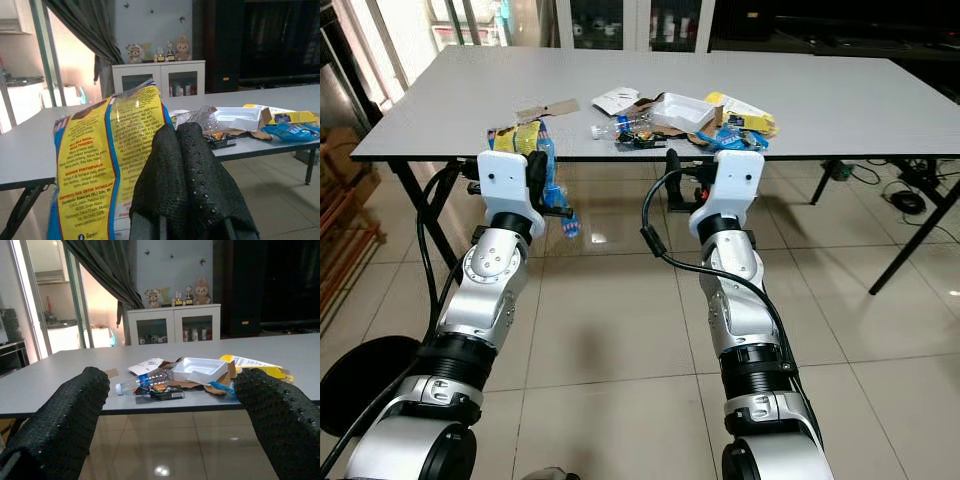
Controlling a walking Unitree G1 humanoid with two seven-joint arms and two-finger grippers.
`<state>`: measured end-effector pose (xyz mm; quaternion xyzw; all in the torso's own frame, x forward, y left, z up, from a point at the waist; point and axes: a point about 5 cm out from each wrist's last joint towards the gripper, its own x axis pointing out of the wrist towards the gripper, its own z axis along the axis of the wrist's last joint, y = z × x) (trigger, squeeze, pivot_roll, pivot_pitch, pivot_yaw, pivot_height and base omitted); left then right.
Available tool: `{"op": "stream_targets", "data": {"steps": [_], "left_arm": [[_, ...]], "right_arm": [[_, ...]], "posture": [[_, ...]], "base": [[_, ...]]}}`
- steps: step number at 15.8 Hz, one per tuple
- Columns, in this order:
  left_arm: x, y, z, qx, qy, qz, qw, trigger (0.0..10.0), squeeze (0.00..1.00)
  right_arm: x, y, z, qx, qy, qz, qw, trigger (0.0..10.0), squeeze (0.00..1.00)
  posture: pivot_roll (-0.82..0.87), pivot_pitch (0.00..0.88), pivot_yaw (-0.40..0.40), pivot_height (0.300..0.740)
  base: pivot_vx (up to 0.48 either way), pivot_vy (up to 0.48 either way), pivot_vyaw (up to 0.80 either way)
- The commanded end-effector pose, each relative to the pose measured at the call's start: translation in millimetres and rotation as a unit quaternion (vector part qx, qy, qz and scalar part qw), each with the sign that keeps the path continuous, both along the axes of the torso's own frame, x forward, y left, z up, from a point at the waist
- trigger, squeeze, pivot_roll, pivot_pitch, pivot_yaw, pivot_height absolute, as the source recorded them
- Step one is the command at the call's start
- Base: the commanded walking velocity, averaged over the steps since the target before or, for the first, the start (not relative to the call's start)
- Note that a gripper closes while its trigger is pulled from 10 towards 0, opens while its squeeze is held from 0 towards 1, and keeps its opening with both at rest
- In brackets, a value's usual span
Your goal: Picking trash to rubbish bin
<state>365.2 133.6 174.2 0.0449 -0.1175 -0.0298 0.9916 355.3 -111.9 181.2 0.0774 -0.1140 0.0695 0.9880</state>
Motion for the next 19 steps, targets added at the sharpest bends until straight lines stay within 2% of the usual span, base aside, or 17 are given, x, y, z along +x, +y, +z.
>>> {"op": "stream_targets", "data": {"steps": [1, 5, 11, 13, 15, 16, 17, 19], "left_arm": [[1.4, -0.5, -0.1, 0.003, 0.006, 0.004, 1.0, 10.0, 0.0], [1.2, -0.4, -1.4, 0.004, 0.009, 0.004, 1.0, 10.0, 0.0], [0.0, -3.4, -3.4, 0.007, 0.011, -0.004, 1.0, 10.0, 0.0], [0.1, -3.2, -4.4, 0.007, 0.013, -0.004, 1.0, 10.0, 0.0], [0.0, 2.1, -15.1, 0.025, 0.033, -0.001, 0.999, 10.0, 0.0], [-1.4, 18.0, -36.9, 0.031, 0.076, 0.017, 0.996, 10.0, 0.0], [-4.1, 26.6, -49.3, 0.036, 0.099, 0.024, 0.994, 10.0, 0.0], [-16.8, 46.2, -84.3, 0.036, 0.17, 0.04, 0.984, 10.0, 0.0]], "right_arm": [[-0.4, -3.4, -6.5, 0.001, 0.018, -0.003, 1.0, 10.0, 0.0], [-0.6, -7.2, -11.4, -0.002, 0.028, -0.007, 1.0, 10.0, 0.0], [-0.5, -8.7, -17.3, -0.006, 0.043, -0.011, 0.999, 10.0, 0.0], [-1.3, -11.8, -27.0, -0.014, 0.059, -0.013, 0.998, 10.0, 0.0], [-5.2, -16.5, -51.8, -0.025, 0.1, -0.006, 0.995, 10.0, 0.0], [-11.7, -25.0, -78.3, -0.022, 0.144, -0.014, 0.989, 10.0, 0.0], [-15.9, -31.1, -92.5, -0.012, 0.17, -0.023, 0.985, 10.0, 0.0], [-30.2, -43.5, -127.0, -0.027, 0.236, -0.034, 0.971, 10.0, 0.0]], "posture": [[-0.02, 0.053, -0.035, 0.74], [-0.02, 0.054, -0.034, 0.74], [-0.02, 0.055, -0.032, 0.74], [-0.02, 0.055, -0.033, 0.74], [-0.02, 0.053, -0.032, 0.74], [-0.02, 0.053, -0.031, 0.74], [-0.02, 0.052, -0.031, 0.74], [-0.02, 0.053, -0.029, 0.74]], "base": [[0.244, 0.0, 0.0], [0.249, 0.0, 0.0], [0.0, 0.0, 0.0], [0.0, 0.0, 0.0], [0.0, 0.0, 0.0], [0.0, 0.0, 0.0], [0.0, 0.0, 0.0], [0.0, 0.0, 0.0]]}}
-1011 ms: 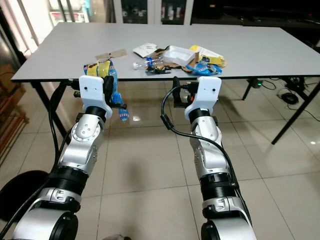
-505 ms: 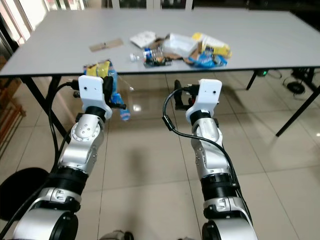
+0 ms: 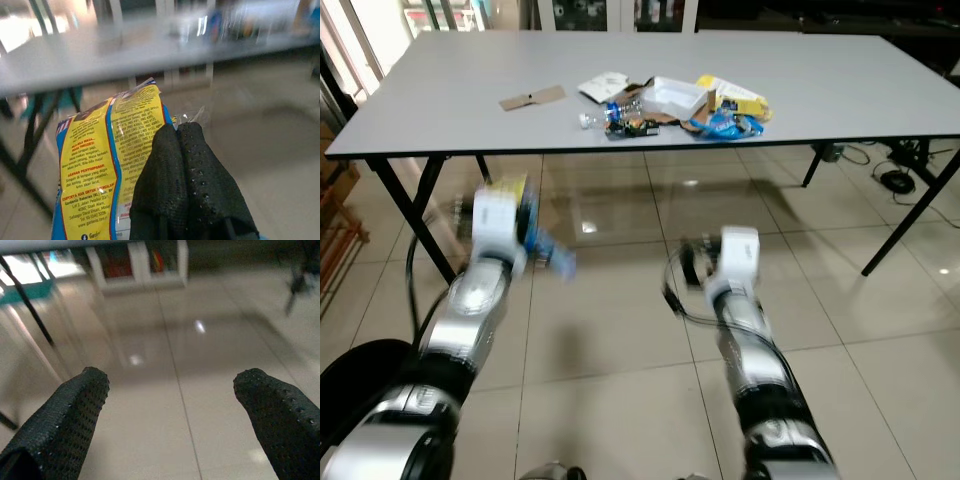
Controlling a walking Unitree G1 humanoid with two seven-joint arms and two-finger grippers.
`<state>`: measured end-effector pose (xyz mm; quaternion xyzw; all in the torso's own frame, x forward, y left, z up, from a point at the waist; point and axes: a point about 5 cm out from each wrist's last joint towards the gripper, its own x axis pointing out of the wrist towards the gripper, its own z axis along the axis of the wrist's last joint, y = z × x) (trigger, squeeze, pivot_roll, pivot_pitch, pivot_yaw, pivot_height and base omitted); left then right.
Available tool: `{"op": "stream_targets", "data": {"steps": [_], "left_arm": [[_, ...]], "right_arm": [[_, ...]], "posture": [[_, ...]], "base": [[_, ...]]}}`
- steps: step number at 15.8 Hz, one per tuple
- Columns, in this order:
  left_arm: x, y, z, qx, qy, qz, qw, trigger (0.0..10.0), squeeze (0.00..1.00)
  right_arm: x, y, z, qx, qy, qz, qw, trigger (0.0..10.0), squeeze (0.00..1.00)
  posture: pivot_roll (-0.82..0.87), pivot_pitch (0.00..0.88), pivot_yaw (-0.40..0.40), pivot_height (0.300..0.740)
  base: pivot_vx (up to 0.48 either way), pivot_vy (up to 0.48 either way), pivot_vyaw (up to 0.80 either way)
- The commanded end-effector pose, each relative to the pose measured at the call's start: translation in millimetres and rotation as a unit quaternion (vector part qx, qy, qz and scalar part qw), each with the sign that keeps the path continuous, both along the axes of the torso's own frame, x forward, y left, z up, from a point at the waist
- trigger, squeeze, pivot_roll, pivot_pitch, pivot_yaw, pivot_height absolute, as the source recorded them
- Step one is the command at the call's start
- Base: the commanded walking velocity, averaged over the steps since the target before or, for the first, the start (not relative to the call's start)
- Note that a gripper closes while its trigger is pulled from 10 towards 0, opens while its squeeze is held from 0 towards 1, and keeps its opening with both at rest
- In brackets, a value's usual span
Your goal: Picking trash to rubbish bin
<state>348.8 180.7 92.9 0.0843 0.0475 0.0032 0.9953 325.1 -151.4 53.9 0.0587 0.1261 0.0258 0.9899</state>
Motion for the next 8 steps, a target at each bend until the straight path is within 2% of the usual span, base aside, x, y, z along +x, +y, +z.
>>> {"op": "stream_targets", "data": {"steps": [1, 2, 3, 6, 8], "left_arm": [[-8.6, 5.4, -19.6, -0.001, 0.042, -0.002, 0.999, 10.0, 0.0], [-15.5, 9.6, -32.0, 0.012, 0.067, -0.002, 0.998, 10.0, 0.0], [-28.1, 16.5, -52.2, 0.038, 0.109, -0.003, 0.993, 10.0, 0.0], [-65.8, 34.8, -97.4, 0.063, 0.217, 0.013, 0.974, 10.0, 0.0], [-95.3, 43.0, -123.9, 0.038, 0.284, 0.048, 0.957, 10.0, 0.0]], "right_arm": [[-7.2, -8.0, -13.2, -0.003, 0.023, -0.01, 1.0, 10.0, 0.0], [-12.1, -10.1, -21.6, -0.003, 0.041, -0.012, 0.999, 10.0, 0.0], [-20.2, -13.4, -34.8, -0.01, 0.069, -0.016, 0.997, 10.0, 0.0], [-43.5, -14.4, -66.1, -0.002, 0.138, -0.014, 0.99, 10.0, 0.0], [-66.2, -16.9, -88.7, 0.002, 0.195, -0.027, 0.98, 10.0, 0.0]], "posture": [[-0.02, 0.054, -0.032, 0.74], [-0.02, 0.053, -0.032, 0.74], [-0.02, 0.053, -0.032, 0.74], [-0.02, 0.051, -0.03, 0.74], [-0.02, 0.05, -0.032, 0.74]], "base": [[0.0, 0.0, 0.0], [0.0, 0.0, 0.0], [0.0, 0.0, 0.0], [0.0, 0.0, 0.0], [0.0, 0.0, 0.0]]}}
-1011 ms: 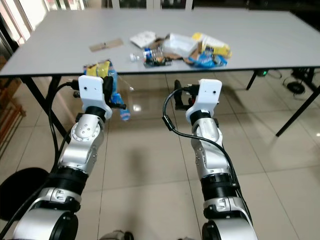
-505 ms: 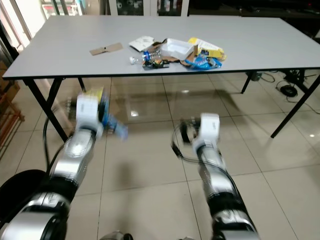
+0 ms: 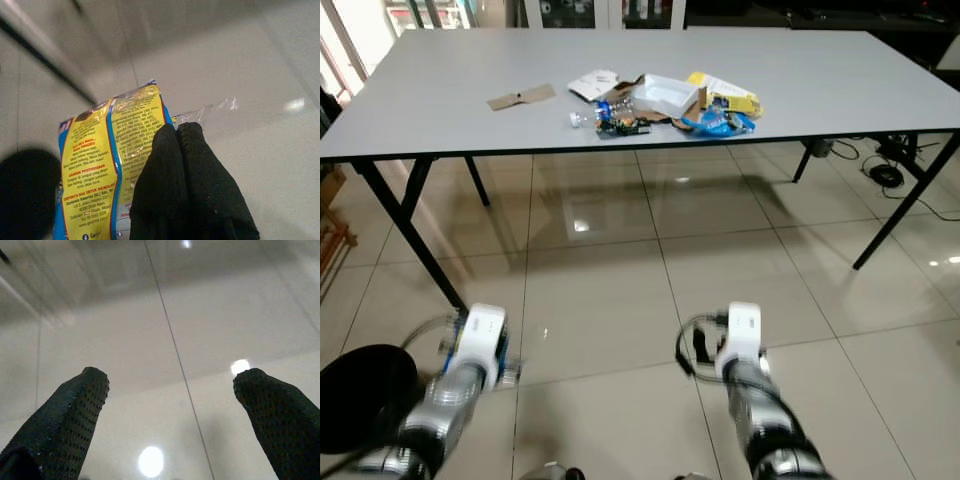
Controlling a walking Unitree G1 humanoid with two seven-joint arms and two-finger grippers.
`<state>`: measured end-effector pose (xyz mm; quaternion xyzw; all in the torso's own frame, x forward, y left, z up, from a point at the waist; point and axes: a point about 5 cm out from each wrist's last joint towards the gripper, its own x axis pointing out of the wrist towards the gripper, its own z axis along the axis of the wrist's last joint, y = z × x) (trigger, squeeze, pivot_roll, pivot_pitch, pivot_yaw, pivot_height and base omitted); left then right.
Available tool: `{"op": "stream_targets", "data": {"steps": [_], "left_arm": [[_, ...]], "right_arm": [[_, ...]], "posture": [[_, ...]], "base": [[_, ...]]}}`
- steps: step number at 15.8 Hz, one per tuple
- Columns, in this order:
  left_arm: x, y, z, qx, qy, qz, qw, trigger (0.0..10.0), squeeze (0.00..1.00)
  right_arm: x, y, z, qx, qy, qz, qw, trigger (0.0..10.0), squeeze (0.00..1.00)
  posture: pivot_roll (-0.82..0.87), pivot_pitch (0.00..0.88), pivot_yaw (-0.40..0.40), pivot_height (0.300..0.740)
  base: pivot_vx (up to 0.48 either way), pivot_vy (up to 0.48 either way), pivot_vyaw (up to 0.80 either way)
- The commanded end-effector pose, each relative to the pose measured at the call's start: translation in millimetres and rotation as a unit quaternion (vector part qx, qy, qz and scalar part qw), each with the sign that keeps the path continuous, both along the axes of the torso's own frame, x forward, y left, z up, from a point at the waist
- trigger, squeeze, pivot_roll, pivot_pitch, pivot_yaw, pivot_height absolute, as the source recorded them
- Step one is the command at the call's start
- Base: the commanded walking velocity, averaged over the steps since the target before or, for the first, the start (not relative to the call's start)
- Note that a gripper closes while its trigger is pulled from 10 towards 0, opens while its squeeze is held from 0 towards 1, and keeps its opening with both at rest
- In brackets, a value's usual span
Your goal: Picking trash to rubbish bin
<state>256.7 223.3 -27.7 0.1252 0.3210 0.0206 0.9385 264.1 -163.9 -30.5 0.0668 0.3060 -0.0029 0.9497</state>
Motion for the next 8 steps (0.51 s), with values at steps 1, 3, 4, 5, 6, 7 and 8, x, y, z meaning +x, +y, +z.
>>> {"op": "stream_targets", "data": {"steps": [1, 3, 4, 5, 6, 7, 8], "left_arm": [[-17.2, 3.1, -13.8, -0.021, 0.035, 0.038, 0.998, 10.0, 0.0], [-26.9, 6.3, -20.4, -0.019, 0.055, 0.052, 0.997, 10.0, 0.0], [-36.9, 10.0, -26.3, -0.018, 0.072, 0.064, 0.995, 10.0, 0.0], [-41.8, 12.0, -28.8, -0.018, 0.076, 0.069, 0.995, 10.0, 0.0], [-45.5, 13.1, -30.5, -0.017, 0.077, 0.073, 0.994, 10.0, 0.0], [-46.2, 12.5, -30.8, -0.015, 0.076, 0.073, 0.994, 10.0, 0.0], [-46.8, 11.8, -31.1, -0.014, 0.074, 0.07, 0.995, 10.0, 0.0]], "right_arm": [[-16.5, -6.5, -13.9, -0.002, 0.037, -0.022, 0.999, 10.0, 0.0], [-28.2, -8.3, -22.9, 0.0, 0.063, -0.034, 0.997, 10.0, 0.0], [-37.7, -8.6, -29.6, -0.006, 0.083, -0.034, 0.996, 10.0, 0.0], [-42.3, -8.4, -32.7, -0.007, 0.092, -0.035, 0.995, 10.0, 0.0], [-49.8, -8.2, -37.5, -0.007, 0.106, -0.038, 0.994, 10.0, 0.0], [-55.3, -7.3, -41.0, -0.005, 0.116, -0.041, 0.992, 10.0, 0.0], [-57.9, -6.4, -42.6, -0.005, 0.12, -0.041, 0.992, 10.0, 0.0]], "posture": [[-0.02, 0.051, -0.033, 0.74], [-0.02, 0.053, -0.035, 0.74], [-0.01, 0.054, -0.038, 0.74], [0.0, 0.051, -0.04, 0.74], [0.0, 0.048, -0.037, 0.74], [0.0, 0.043, -0.033, 0.74], [0.0, 0.04, -0.028, 0.74]], "base": [[0.0, 0.0, 0.0], [0.0, 0.0, 0.21], [0.0, 0.0, 0.8], [0.0, 0.0, 0.8], [0.0, 0.0, 0.8], [0.0, 0.0, 0.8], [0.0, 0.0, 0.8]]}}
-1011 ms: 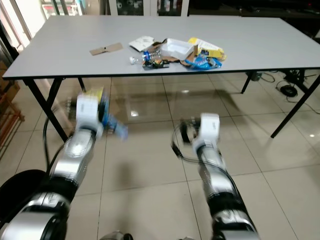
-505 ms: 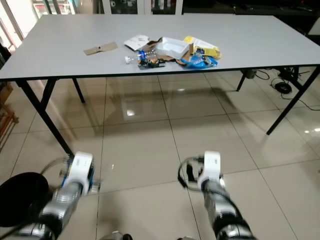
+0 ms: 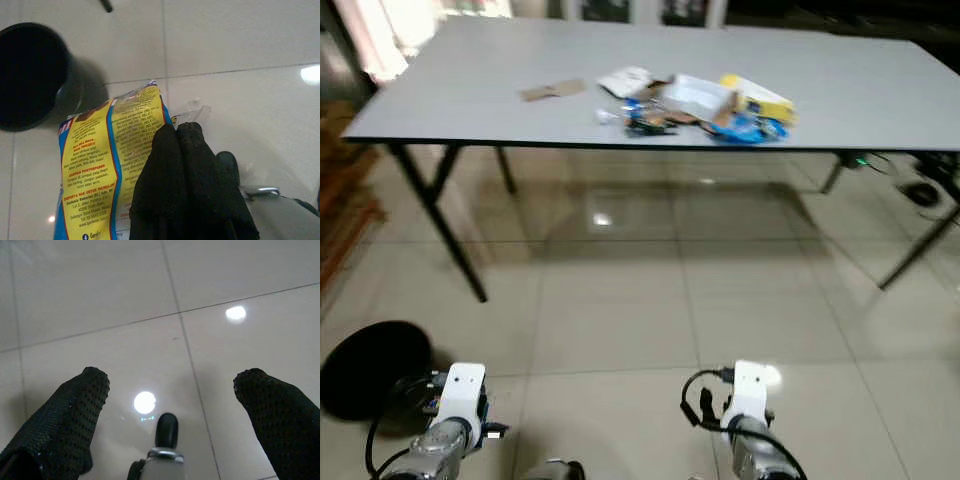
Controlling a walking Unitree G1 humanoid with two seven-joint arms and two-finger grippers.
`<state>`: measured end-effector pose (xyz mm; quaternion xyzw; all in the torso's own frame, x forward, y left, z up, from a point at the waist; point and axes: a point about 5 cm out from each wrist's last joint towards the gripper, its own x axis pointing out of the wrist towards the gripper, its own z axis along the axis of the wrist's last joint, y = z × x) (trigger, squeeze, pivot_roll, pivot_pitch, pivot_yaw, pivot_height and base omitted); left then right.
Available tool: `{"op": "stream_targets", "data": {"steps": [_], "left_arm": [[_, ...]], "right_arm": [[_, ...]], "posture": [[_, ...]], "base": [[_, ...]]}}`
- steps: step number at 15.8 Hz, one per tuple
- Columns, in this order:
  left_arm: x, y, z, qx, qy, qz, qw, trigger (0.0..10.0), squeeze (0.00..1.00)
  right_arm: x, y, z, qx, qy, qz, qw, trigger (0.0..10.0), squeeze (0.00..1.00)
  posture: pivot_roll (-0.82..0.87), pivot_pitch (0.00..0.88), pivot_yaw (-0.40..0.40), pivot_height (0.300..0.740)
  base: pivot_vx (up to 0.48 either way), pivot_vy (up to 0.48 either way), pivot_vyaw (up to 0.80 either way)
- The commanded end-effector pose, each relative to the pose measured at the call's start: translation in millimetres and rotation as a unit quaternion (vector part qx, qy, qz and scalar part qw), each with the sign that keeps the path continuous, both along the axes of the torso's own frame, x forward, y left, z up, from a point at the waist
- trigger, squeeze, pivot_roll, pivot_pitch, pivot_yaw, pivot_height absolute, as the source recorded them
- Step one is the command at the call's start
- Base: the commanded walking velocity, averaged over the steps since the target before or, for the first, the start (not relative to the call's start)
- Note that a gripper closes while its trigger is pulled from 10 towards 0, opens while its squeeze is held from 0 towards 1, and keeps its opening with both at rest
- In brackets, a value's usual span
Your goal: Picking trash to rubbish bin
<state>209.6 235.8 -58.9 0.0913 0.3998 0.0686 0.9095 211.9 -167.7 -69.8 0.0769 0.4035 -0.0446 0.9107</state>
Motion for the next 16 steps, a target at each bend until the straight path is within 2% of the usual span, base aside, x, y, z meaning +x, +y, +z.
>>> {"op": "stream_targets", "data": {"steps": [1, 5, 10, 16], "left_arm": [[-2.5, -1.9, -1.4, 0.005, -0.004, 0.001, 1.0, 10.0, 0.0], [-6.9, -2.3, -3.6, 0.007, -0.003, 0.005, 1.0, 10.0, 0.0], [-7.4, -7.8, -5.5, 0.002, 0.003, -0.007, 1.0, 10.0, 0.0], [-9.5, -6.9, -6.3, 0.003, 0.003, -0.007, 1.0, 10.0, 0.0]], "right_arm": [[-9.6, -1.2, -5.8, -0.005, 0.02, -0.004, 1.0, 10.0, 0.0], [-16.2, -1.5, -9.2, -0.016, 0.03, 0.008, 0.999, 10.0, 0.0], [-11.1, -1.3, -6.4, -0.015, 0.02, 0.011, 1.0, 10.0, 0.0], [-14.1, 0.1, -8.1, -0.016, 0.024, 0.017, 0.999, 10.0, 0.0]], "posture": [[0.0, 0.035, -0.03, 0.74], [0.0, 0.02, -0.03, 0.74], [-0.01, 0.001, -0.032, 0.74], [0.0, 0.0, -0.038, 0.74]], "base": [[0.0, 0.0, 0.8], [0.0, 0.0, 0.8], [0.0, 0.0, 0.8], [0.0, 0.0, 0.8]]}}
